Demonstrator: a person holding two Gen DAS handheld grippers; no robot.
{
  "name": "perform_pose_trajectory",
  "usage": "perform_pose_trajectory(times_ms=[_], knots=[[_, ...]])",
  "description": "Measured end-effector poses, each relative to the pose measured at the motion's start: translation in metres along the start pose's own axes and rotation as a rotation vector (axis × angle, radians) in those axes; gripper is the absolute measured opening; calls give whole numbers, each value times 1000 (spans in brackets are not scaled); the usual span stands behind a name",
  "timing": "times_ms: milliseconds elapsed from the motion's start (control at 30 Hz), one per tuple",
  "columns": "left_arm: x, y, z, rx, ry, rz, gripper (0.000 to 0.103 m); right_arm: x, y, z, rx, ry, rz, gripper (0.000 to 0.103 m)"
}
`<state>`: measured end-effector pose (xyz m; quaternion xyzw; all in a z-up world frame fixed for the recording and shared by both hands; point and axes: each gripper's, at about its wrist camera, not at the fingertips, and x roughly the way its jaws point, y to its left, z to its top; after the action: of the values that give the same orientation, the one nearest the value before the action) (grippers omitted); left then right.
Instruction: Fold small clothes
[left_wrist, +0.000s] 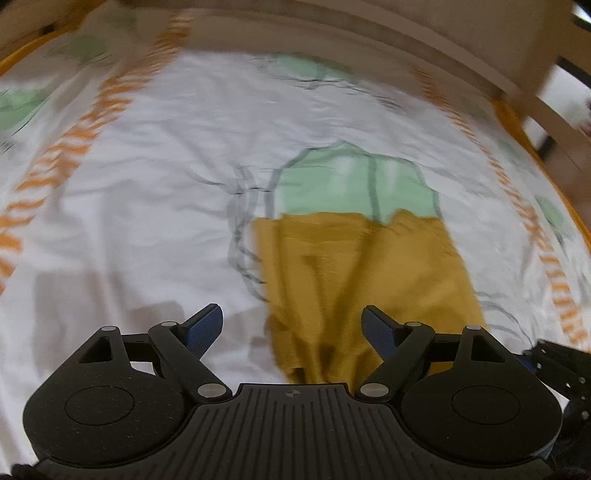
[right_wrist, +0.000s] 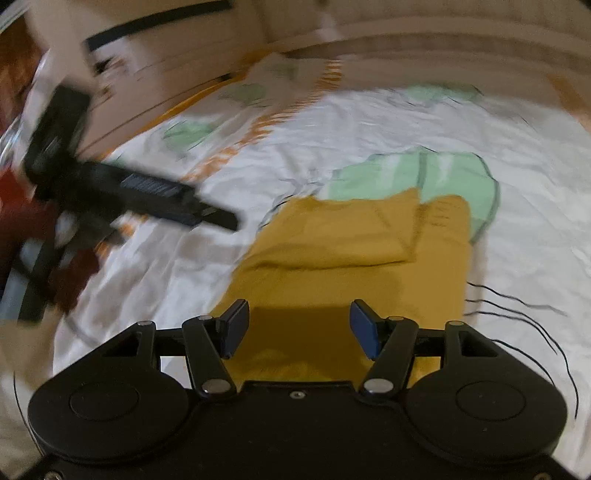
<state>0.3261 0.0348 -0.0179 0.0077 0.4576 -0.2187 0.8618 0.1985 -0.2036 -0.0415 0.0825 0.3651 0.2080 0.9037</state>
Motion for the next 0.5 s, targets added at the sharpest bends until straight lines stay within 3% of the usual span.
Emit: perform_pose_trajectory(times_ms=[167,333,500], knots=[[8,-15,-2,74,-1,-65,81,3,37,-12,-246,9,35,65],[21,-31,-3,145,10,-91,81,12,64,-24,-480,5,10,64],[38,-39,-1,162,21,-56,64,27,85,-34,-681,-2,-49,58]])
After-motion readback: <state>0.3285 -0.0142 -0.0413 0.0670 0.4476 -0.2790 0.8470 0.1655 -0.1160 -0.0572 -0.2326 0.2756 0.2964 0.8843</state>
